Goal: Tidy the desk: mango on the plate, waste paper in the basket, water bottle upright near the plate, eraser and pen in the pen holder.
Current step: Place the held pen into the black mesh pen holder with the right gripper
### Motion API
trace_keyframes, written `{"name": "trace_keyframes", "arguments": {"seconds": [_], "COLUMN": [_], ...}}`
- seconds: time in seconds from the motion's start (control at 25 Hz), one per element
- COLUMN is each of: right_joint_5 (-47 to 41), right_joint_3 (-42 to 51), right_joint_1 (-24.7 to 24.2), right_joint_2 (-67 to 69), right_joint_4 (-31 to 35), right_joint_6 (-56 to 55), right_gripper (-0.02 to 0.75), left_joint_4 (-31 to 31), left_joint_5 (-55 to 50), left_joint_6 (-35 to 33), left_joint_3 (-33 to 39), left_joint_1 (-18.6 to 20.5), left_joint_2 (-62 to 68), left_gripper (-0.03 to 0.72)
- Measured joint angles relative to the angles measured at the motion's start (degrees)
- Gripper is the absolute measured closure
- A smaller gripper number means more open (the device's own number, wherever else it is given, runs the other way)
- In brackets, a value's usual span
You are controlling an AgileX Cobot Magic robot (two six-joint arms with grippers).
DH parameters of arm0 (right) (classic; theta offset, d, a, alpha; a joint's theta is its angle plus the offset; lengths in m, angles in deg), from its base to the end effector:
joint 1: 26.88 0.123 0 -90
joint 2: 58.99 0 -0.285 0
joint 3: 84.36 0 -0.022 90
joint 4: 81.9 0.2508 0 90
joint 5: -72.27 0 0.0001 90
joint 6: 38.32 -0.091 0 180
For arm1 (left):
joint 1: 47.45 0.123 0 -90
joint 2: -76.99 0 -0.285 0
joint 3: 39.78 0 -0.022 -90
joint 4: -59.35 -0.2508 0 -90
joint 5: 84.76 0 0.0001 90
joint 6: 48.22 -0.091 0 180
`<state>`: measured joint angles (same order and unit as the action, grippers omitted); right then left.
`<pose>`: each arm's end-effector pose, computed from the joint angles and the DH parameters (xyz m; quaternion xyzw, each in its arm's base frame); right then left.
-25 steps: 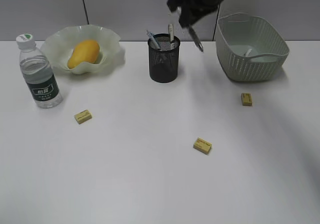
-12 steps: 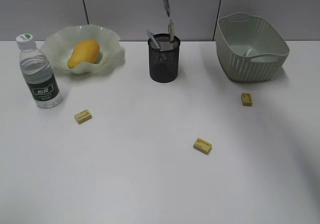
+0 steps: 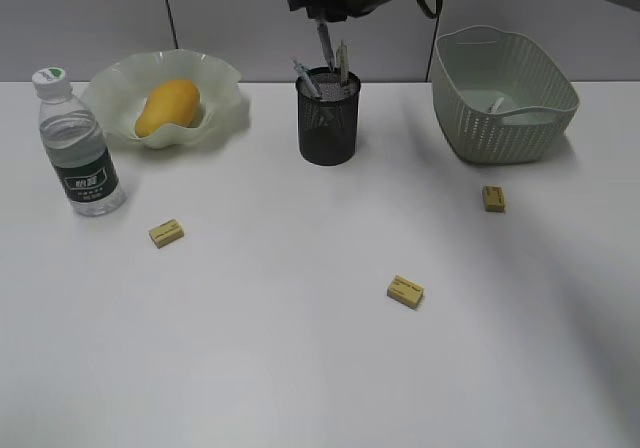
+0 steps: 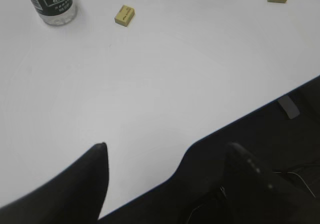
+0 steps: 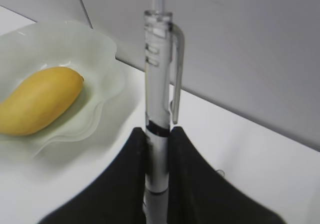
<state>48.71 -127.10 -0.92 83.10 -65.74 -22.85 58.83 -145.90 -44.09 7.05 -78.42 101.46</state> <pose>0.4923 0.2510 0.2310 -0.2269 0.8440 0.1537 0.4610 0.0331 -0.0190 0.2808 0.2128 0.8900 -0.1173 0.3858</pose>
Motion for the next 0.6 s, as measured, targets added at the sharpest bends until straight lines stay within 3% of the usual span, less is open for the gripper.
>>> {"name": "trace_keyframes", "arguments": {"seconds": [0.6], "right_joint_5": [-2.93], "right_joint_3": [0.27], "right_joint_1": [0.0], "right_joint_2": [4.06], "right_joint_4": [1.76], "right_joint_6": [0.22], "right_gripper": [0.618], "left_joint_4": [0.03], "left_joint_5": [0.0], "left_joint_6": [0.0], "left_joint_3": [0.0], "left_joint_1": [0.0], "left_joint_2": [0.0], "left_gripper": [0.148]}}
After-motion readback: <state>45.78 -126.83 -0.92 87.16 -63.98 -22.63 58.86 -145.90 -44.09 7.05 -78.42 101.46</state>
